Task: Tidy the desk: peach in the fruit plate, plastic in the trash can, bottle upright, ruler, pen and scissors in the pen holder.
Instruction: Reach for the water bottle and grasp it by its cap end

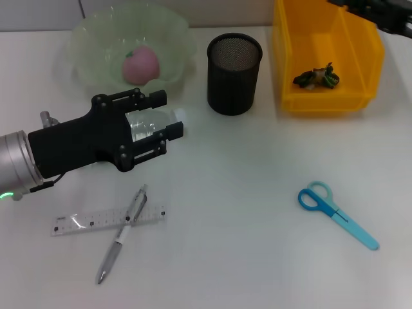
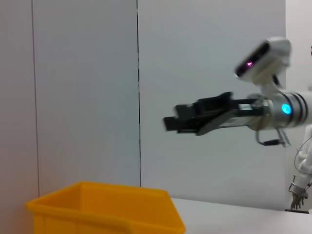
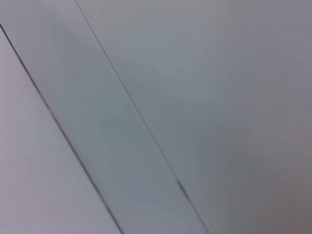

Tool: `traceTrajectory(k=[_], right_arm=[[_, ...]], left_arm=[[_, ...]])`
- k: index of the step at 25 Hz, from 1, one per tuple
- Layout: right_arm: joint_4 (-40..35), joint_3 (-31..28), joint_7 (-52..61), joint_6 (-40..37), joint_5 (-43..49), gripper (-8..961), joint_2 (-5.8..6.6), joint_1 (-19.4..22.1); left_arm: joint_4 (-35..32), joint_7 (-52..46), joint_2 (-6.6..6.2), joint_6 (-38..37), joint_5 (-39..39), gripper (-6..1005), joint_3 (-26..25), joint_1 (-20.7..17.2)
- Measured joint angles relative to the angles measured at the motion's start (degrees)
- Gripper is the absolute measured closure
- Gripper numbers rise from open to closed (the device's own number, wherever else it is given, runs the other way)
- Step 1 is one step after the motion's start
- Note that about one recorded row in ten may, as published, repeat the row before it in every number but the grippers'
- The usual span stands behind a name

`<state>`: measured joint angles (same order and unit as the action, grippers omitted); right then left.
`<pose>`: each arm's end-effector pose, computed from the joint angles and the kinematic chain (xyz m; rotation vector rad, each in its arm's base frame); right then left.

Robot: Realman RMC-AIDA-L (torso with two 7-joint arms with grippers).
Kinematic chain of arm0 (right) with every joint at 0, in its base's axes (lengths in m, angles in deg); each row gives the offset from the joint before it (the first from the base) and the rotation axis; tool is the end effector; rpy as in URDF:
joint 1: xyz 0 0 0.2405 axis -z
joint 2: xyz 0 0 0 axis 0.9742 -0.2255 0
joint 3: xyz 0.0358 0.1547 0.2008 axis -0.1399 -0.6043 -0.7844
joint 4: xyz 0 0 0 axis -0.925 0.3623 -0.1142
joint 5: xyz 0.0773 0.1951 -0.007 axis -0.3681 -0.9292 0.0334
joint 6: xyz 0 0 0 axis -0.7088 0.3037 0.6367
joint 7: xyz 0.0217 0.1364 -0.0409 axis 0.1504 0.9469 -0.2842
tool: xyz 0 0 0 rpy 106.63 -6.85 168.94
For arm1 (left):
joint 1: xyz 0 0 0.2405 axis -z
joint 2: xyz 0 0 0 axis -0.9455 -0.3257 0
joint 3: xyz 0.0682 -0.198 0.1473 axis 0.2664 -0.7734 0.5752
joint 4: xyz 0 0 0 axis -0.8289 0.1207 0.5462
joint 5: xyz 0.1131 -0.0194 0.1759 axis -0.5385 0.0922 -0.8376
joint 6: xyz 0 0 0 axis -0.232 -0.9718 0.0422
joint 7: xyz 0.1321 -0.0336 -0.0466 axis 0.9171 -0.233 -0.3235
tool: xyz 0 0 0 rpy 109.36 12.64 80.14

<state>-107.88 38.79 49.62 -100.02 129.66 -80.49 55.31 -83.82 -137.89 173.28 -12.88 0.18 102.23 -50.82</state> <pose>0.2300 0.3515 0.0756 -2.2664 0.9271 1.2010 -0.2515 0.3000 -0.0043 -2.5883 -0.2063 -0.9617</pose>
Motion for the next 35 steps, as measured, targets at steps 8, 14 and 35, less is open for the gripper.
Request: traceTrajectory(k=[8, 14, 35], right_arm=[[15.8, -13.0, -14.6, -14.9, -1.5, 471, 0.16, 1.5], [23.6, -15.5, -21.9, -22.0, -2.6, 298, 0.35, 2.6], [25.1, -16.3, -28.7, -21.6, 3.9, 169, 0.12, 6.7]], left_arm=[[0.0, 0.0, 0.00, -1.7, 0.1, 417, -0.1, -0.4], [0.0, 0.0, -0.03, -2.8, 0.1, 417, 0.0, -0.5], [0.7, -0.4, 0.00, -5.9, -0.4, 416, 0.5, -2.2]])
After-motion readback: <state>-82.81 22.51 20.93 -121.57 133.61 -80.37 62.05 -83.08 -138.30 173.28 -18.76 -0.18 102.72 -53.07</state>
